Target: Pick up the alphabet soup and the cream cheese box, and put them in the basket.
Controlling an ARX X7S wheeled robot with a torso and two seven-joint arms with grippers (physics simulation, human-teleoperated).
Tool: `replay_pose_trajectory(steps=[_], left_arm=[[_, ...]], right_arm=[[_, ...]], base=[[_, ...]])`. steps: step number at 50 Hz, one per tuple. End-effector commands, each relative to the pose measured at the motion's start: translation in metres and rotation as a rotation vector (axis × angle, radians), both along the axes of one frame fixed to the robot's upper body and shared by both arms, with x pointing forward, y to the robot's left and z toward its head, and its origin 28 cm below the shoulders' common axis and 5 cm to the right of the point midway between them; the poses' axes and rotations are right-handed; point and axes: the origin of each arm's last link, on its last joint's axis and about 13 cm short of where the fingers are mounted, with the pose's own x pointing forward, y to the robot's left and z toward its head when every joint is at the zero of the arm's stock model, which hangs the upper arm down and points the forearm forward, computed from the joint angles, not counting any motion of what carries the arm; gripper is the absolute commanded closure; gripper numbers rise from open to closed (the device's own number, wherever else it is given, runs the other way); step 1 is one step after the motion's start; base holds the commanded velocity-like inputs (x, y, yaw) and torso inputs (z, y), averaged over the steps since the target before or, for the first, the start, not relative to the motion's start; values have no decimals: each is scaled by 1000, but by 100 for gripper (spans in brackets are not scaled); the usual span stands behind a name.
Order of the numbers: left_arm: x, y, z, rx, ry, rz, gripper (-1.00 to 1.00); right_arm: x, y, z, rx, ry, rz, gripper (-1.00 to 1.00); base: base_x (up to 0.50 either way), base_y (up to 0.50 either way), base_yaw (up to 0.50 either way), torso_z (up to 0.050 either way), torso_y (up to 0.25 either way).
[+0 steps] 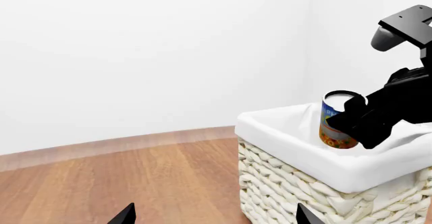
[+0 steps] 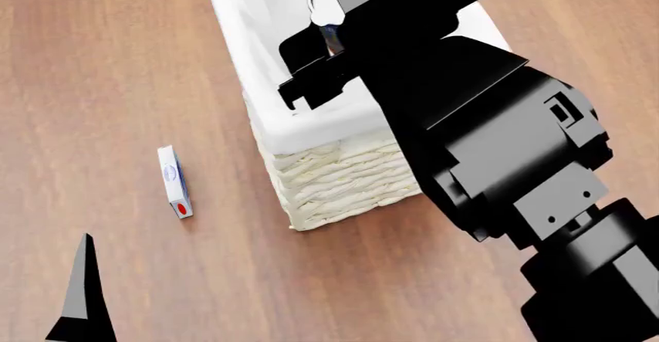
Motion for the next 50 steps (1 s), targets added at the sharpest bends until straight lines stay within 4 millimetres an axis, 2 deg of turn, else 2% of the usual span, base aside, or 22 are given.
replay_pose_trajectory(steps=[1,24,28,29,36,37,41,44,47,50], left_arm=[[0,0,0,0,0,0,-100],[0,0,-1,-2,2,-1,-100],[0,0,-2,-2,5,-1,-100],[1,0,-2,0,6,-1,-100],[3,-2,-2,2,9,-8,-100],[3,-3,-2,2,11,-14,-100],[3,-3,-2,5,11,-17,-100],[3,-4,-2,8,11,-20,-100],[3,-4,-2,10,11,-22,-100],[3,-4,-2,13,11,-20,-100]], right_arm=[[1,-2,7,-29,-39,-13,-100],[0,-2,4,-43,-43,-18,-100],[-6,-1,12,-16,-100,-17,-100],[-10,0,20,-4,-143,-20,-100],[-45,0,25,22,-255,19,-100],[-55,-3,22,30,-303,20,-100],[-69,-9,10,79,-315,25,-100],[-83,-14,-7,121,-303,34,-100],[-93,-17,-21,108,-370,26,-100],[-112,-19,-42,163,-411,45,-100]], base=[[0,0,0,0,0],[0,0,0,0,0],[0,0,0,0,0],[0,0,0,0,0],[0,0,0,0,0],[0,0,0,0,0],[0,0,0,0,0],[0,0,0,0,0],[0,0,0,0,0],[0,0,0,0,0]])
